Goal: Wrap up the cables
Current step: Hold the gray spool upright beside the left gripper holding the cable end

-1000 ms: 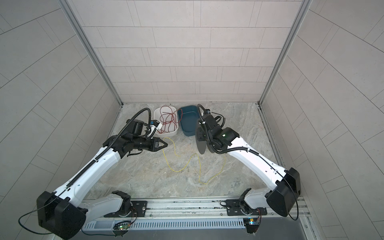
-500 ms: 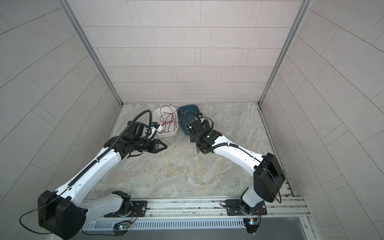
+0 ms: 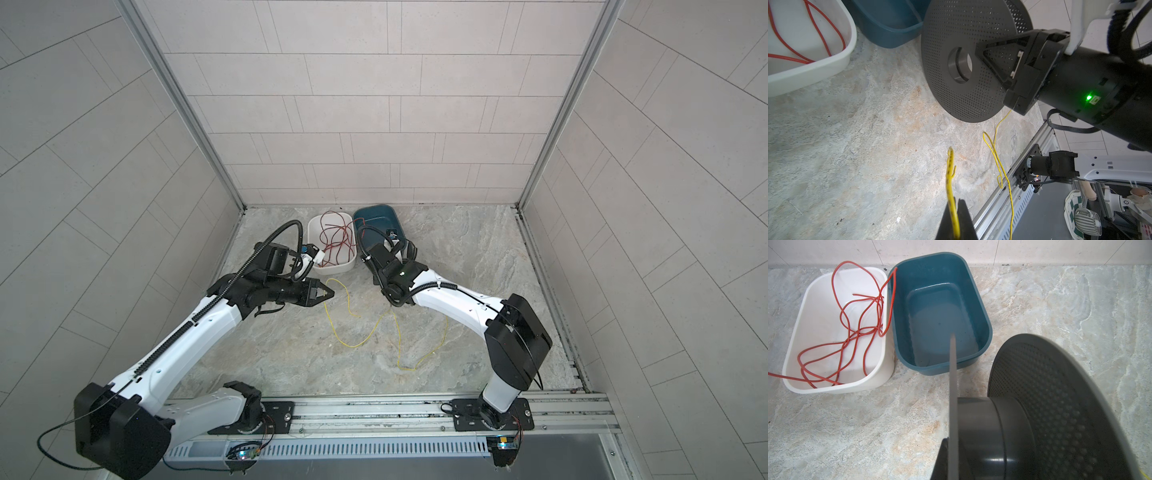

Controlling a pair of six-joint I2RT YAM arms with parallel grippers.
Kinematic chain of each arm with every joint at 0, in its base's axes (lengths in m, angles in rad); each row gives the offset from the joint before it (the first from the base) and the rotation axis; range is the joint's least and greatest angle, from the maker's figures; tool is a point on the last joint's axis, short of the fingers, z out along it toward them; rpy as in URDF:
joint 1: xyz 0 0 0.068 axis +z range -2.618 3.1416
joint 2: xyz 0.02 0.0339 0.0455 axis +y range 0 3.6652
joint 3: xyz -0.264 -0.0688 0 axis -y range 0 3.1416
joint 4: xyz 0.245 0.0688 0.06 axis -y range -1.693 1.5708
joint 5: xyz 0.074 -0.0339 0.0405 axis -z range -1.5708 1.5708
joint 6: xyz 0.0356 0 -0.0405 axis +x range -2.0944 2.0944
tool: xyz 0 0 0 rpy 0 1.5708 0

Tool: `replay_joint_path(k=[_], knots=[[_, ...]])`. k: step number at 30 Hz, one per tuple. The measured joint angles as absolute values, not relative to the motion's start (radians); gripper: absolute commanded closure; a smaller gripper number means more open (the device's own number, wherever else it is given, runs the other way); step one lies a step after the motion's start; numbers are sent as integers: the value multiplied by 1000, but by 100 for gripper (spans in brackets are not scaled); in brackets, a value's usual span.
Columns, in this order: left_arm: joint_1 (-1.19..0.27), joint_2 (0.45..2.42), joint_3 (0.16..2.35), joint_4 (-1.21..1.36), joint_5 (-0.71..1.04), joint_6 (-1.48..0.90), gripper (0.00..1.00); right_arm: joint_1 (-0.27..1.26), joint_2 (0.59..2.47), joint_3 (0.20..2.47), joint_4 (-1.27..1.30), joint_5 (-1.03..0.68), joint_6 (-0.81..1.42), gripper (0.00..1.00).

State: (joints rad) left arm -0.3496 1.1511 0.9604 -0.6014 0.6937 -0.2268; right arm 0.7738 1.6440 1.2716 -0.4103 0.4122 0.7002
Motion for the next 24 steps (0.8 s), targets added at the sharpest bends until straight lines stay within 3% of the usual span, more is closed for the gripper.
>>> replay_joint_path(k=[6, 15, 19, 24], knots=[[-350, 1150, 960, -601, 693, -227, 100, 774, 1644, 1272, -384, 411, 707, 70], [-350, 1150, 960, -599, 694, -228, 100, 774, 1638, 1271, -356, 405, 673, 54], [-350, 1150, 960, -593, 695, -228, 100, 774, 1608, 1267, -345, 391, 654, 41], [-350, 1150, 960, -588, 704, -229, 100, 774, 1560, 1265, -327, 376, 635, 35]])
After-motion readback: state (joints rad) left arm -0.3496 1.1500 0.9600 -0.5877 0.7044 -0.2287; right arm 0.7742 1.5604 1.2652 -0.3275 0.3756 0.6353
